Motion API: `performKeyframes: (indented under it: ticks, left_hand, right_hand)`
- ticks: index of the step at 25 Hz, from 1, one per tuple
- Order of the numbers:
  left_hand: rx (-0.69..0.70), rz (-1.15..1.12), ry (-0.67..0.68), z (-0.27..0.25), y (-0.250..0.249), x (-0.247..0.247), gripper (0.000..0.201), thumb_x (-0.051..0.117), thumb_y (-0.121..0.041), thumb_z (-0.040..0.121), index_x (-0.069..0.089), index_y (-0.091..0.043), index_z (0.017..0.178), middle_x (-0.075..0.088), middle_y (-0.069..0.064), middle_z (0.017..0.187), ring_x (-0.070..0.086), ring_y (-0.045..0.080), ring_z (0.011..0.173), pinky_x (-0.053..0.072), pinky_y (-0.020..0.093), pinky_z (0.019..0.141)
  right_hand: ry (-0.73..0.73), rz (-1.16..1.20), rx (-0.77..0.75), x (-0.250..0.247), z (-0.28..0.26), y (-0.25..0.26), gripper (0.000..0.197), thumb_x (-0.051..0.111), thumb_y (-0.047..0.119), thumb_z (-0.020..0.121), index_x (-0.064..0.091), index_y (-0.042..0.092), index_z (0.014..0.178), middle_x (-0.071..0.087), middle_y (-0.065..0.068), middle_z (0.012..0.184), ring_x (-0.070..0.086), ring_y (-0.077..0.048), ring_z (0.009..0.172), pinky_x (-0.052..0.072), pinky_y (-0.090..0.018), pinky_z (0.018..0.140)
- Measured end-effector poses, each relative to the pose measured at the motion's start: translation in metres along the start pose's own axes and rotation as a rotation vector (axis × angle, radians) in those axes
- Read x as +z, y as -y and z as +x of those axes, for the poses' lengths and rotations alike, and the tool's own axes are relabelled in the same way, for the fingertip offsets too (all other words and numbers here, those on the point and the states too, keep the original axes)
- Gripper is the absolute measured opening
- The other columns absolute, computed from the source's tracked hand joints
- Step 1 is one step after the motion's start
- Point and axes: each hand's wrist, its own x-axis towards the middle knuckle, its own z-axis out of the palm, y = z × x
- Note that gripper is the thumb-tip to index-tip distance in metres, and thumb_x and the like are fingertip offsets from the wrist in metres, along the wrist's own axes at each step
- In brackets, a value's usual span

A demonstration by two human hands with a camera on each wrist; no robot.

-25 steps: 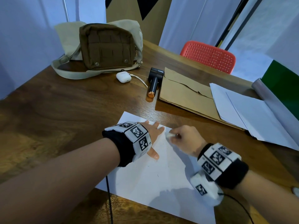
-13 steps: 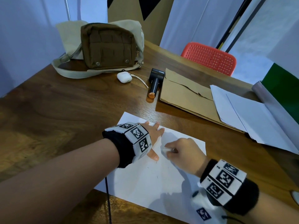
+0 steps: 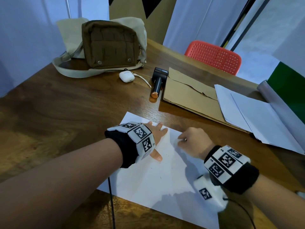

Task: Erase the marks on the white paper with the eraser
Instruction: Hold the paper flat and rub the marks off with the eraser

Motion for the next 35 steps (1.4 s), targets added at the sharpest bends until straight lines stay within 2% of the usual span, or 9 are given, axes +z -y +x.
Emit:
performKeyframes:
  ticks: [2,6,11,15,18,21,26,31,35]
  left_hand:
    - [-0.002,0.013,0.001,0.0,0.0,0.001,0.103,0.061,-0.055,0.081,-0.006,-0.02,0.151,-0.006,0.003,0.16,0.002,0.032,0.147,0.021,0.047,0.114]
    - [0.021,0.017,-0.024,-0.003,-0.002,-0.001,0.1,0.061,-0.053,0.082,-0.002,-0.017,0.152,-0.001,0.006,0.16,0.007,0.035,0.146,0.023,0.044,0.113]
    - [0.003,0.006,-0.011,0.0,0.001,0.001,0.103,0.06,-0.056,0.081,-0.006,-0.02,0.151,-0.007,0.002,0.16,0.002,0.032,0.147,0.021,0.046,0.114]
    - [0.013,-0.01,-0.007,0.0,0.0,0.001,0.102,0.062,-0.054,0.081,-0.004,-0.02,0.151,-0.006,0.003,0.16,0.003,0.035,0.146,0.022,0.047,0.113]
    - [0.009,-0.015,-0.008,0.0,0.001,0.001,0.102,0.061,-0.054,0.081,-0.005,-0.02,0.151,-0.007,0.002,0.16,0.002,0.034,0.146,0.022,0.047,0.113]
    - [0.002,0.001,-0.005,0.002,0.002,0.003,0.103,0.06,-0.056,0.081,-0.006,-0.021,0.151,-0.007,0.001,0.16,0.001,0.032,0.147,0.022,0.048,0.113]
    - [0.029,-0.014,-0.02,0.001,0.002,0.002,0.102,0.063,-0.054,0.08,-0.001,-0.018,0.152,-0.002,0.005,0.16,0.007,0.037,0.145,0.024,0.049,0.112]
    - [0.005,-0.006,-0.01,0.005,0.003,0.006,0.104,0.061,-0.058,0.079,-0.005,-0.022,0.151,-0.006,0.002,0.16,0.002,0.034,0.146,0.021,0.051,0.113]
    - [0.047,-0.021,-0.044,0.0,0.001,0.001,0.099,0.064,-0.051,0.08,0.004,-0.018,0.151,0.004,0.007,0.159,0.011,0.034,0.145,0.022,0.047,0.113]
  right_hand:
    - [-0.078,-0.028,0.039,0.0,0.001,-0.003,0.03,0.045,0.018,0.088,0.069,0.005,0.078,0.067,-0.012,0.079,0.061,-0.026,0.076,0.045,-0.026,0.063]
    - [0.009,0.025,-0.244,0.023,-0.028,0.026,0.025,0.048,0.02,0.088,0.07,0.016,0.076,0.063,-0.011,0.073,0.049,-0.019,0.065,0.033,-0.024,0.055]
    - [-0.092,0.003,0.053,0.001,0.011,-0.008,0.032,0.043,0.019,0.087,0.057,0.007,0.061,0.061,-0.012,0.068,0.057,-0.028,0.067,0.04,-0.025,0.054]
    - [-0.019,-0.011,-0.16,0.015,-0.01,0.02,0.043,0.045,0.019,0.088,0.044,0.02,0.046,0.042,0.002,0.051,0.04,-0.01,0.049,0.03,-0.018,0.049]
    - [0.016,-0.01,-0.068,0.011,0.001,0.014,0.033,0.046,0.022,0.09,0.066,0.01,0.066,0.06,-0.005,0.063,0.05,-0.014,0.057,0.039,-0.02,0.055]
    - [-0.077,-0.034,0.1,0.0,0.018,0.003,0.028,0.044,0.022,0.09,0.067,0.009,0.08,0.064,-0.009,0.079,0.06,-0.022,0.074,0.043,-0.025,0.062]
    - [0.036,-0.026,-0.088,0.01,-0.003,0.029,0.033,0.045,0.022,0.089,0.069,0.005,0.075,0.057,-0.008,0.065,0.045,-0.012,0.052,0.034,-0.019,0.048]
    - [-0.077,-0.042,0.154,-0.004,0.018,0.016,0.021,0.051,0.02,0.087,0.067,0.006,0.086,0.061,-0.009,0.083,0.056,-0.022,0.073,0.044,-0.026,0.063]
    - [-0.008,0.025,-0.036,0.011,0.004,0.03,0.027,0.05,0.024,0.089,0.072,0.009,0.09,0.058,-0.004,0.071,0.048,-0.009,0.057,0.036,-0.017,0.053]
